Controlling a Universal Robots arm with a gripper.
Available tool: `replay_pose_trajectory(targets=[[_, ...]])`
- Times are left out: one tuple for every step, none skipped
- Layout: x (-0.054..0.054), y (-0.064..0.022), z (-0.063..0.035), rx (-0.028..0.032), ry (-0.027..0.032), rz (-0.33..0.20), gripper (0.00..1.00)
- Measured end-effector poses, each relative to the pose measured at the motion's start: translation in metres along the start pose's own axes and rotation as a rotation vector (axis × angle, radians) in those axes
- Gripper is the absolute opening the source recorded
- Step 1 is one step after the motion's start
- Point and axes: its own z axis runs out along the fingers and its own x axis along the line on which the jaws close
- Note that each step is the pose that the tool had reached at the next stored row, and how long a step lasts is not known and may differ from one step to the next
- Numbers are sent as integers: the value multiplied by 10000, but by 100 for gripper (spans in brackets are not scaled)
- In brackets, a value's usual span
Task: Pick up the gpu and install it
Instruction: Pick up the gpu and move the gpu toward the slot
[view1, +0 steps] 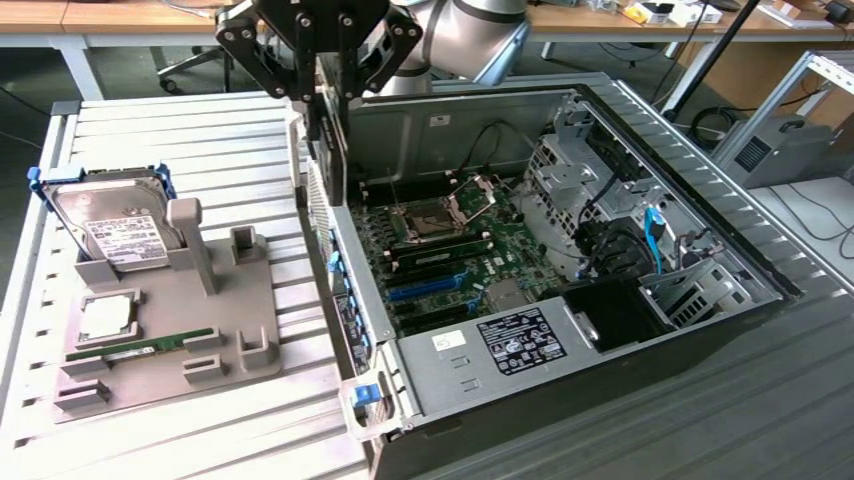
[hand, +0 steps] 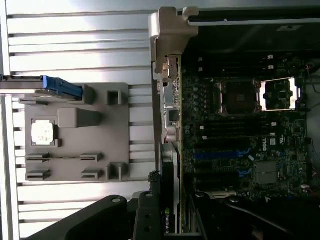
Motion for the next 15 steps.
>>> replay_pose_trajectory(targets=[[-18, 1, 0, 1, 1, 0, 27], [-33, 1, 0, 1, 1, 0, 27], [-52, 2, 1, 0, 0, 0, 27], [-67, 3, 1, 1, 1, 0, 27], [-86, 4, 2, 1, 1, 0, 27], [-101, 4, 2, 1, 0, 0, 27], [-129, 6, 3, 2, 1, 1, 27], [-143, 6, 4, 0, 1, 1, 27], [-152, 6, 4, 0, 0, 0, 27], [-152, 6, 4, 1, 0, 1, 27], [-153, 7, 4, 1, 0, 1, 27], [-153, 7, 4, 1, 0, 1, 27], [-153, 7, 4, 1, 0, 1, 27], [-156, 7, 4, 1, 0, 0, 27], [-164, 8, 4, 1, 0, -1, 27]])
